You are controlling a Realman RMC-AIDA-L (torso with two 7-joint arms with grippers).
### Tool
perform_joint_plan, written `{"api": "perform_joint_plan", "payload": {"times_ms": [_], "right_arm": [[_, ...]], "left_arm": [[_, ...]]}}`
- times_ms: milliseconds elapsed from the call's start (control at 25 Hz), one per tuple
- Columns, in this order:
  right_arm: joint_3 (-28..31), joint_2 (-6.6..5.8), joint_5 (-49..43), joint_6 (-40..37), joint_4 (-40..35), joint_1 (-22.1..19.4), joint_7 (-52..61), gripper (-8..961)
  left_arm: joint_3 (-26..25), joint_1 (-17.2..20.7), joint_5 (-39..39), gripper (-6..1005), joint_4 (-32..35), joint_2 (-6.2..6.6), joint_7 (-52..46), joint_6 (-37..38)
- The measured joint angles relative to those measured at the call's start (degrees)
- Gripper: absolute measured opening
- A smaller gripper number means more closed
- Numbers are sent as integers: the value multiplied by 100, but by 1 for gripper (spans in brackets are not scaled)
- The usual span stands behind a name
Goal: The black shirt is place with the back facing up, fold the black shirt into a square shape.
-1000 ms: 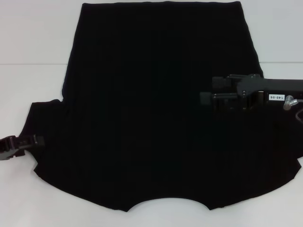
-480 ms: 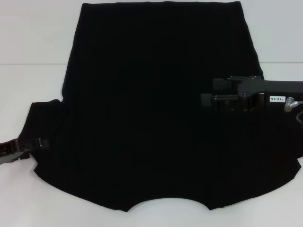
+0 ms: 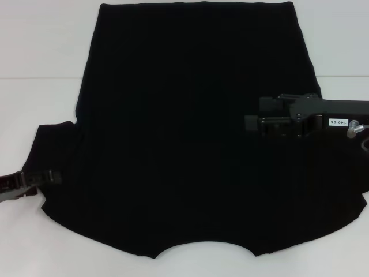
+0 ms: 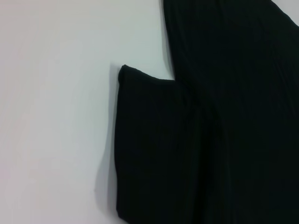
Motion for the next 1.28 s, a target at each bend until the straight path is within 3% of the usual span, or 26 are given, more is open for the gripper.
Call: {"api": "perform_joint_plan", "payload": {"times_ms": [1120, 1280], "right_arm": [[95, 21, 58, 14, -18, -20, -42, 882], [114, 27, 58, 29, -18, -19, -57, 882]], "left_arm": [[102, -238, -46, 837, -192, 70, 45, -513], [107, -252, -34, 672, -213, 70, 30, -697]]}}
